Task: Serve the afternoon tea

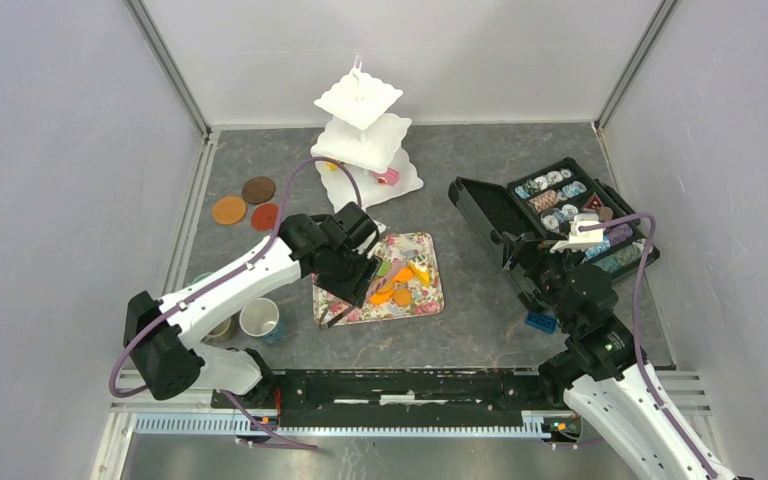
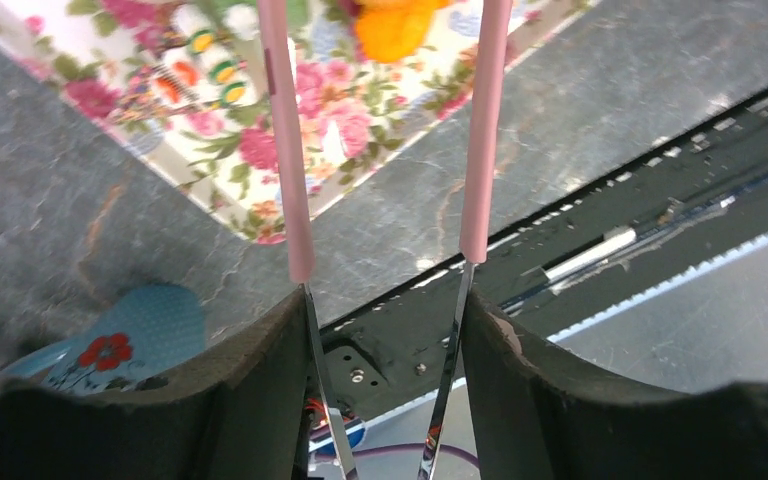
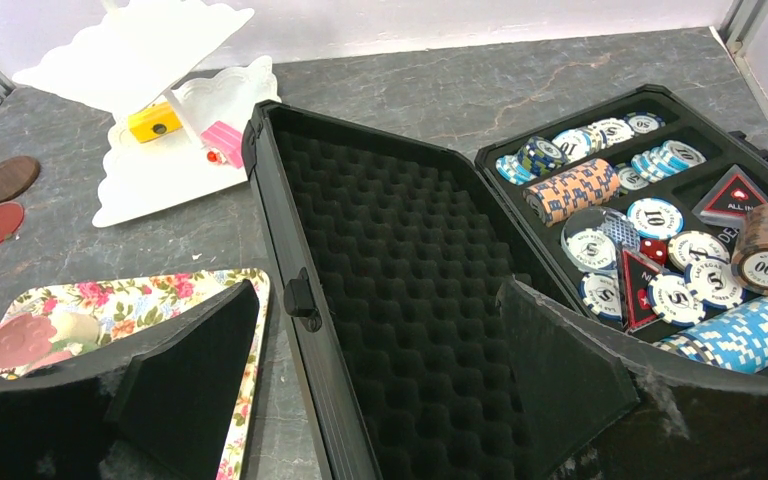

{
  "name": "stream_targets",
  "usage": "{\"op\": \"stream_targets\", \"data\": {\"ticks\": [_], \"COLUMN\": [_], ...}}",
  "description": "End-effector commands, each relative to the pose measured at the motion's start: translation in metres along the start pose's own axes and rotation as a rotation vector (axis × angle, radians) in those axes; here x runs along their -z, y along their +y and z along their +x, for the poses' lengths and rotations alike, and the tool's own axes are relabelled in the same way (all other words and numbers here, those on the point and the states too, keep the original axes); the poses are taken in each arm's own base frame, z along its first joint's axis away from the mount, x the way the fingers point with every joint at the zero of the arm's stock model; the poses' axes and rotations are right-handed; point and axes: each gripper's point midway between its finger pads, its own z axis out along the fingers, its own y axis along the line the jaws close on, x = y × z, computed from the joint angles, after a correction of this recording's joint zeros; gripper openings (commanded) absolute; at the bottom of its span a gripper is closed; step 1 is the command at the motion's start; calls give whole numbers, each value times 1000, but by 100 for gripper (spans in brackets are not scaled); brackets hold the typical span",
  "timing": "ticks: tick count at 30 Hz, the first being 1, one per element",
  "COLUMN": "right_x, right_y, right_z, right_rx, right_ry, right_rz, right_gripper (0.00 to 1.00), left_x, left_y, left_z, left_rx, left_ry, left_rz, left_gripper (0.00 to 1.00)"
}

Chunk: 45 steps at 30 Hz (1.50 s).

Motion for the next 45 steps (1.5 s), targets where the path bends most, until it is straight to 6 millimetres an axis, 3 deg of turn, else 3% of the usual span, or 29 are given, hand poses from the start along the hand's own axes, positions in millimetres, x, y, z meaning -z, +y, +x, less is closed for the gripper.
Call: {"op": "stream_targets", "data": {"ticks": [1, 8, 19, 26, 37, 45], "right_x": [2, 0, 0, -2, -3, -3], "right_y": [2, 3, 2, 3, 4, 4], "right_z": [-10, -6, -4, -1, 0, 0], "right_rx": [-22, -18, -17, -18, -20, -20], "right_ry": [-36, -28, -27, -19, -19, -18], "right_rz": [-8, -10, -6, -12, -16, -14], "right_gripper": [98, 98, 98, 98, 98, 98], "left_x": [16, 7, -17, -28, -25, 2], "left_y": [27, 44, 48, 46, 48, 38], "left_z": [-9, -3, 4, 13, 12, -13], "left_rx": [48, 78, 98, 111, 115, 122], "left_ry": [-46, -14, 37, 75, 59, -49], "left_rz": [-80, -112, -101, -86, -103, -64], "left_gripper": [61, 63, 64, 59, 39, 36]}}
